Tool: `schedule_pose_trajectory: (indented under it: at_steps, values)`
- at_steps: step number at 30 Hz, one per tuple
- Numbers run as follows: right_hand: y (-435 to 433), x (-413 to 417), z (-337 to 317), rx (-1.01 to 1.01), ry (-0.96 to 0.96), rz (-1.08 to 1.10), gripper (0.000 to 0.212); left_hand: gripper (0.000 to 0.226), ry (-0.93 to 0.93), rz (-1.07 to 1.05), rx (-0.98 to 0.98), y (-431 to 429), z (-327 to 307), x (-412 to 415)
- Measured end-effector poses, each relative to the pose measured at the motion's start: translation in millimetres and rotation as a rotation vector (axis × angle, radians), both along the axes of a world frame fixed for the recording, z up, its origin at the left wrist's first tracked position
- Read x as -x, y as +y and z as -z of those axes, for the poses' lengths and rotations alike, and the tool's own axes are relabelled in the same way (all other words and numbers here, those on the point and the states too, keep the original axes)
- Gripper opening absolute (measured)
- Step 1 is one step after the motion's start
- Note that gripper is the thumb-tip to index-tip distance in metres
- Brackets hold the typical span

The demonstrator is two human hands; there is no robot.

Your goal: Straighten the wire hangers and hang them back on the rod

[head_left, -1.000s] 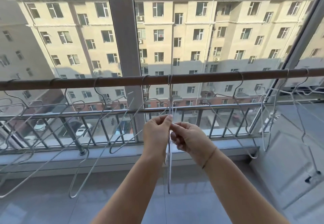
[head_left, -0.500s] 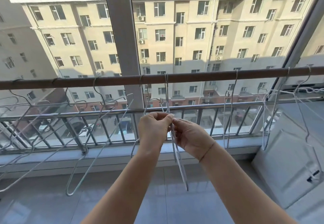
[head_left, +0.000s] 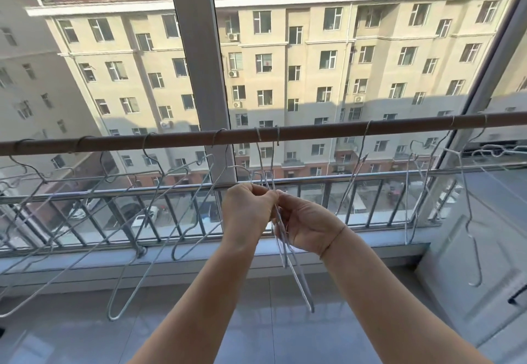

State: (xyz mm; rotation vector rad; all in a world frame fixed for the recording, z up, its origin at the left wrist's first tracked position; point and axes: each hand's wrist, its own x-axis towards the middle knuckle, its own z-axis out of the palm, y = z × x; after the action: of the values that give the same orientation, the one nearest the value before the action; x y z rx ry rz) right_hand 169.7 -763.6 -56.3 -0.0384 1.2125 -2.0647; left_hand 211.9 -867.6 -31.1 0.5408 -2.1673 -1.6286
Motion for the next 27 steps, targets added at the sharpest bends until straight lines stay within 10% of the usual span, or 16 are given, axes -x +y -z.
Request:
schedule_pose_trajectory:
  at_steps: [23,27]
  values:
    - [40,-6,-10,-0.041,0.208,0.331,0.021,0.024,0.242,-0.196,0.293,1,1,-13]
    - [49,-18,-8,-0.076,0.307,0.315,0.025,0.016,0.322,0.03,0.359,34,-11,-10]
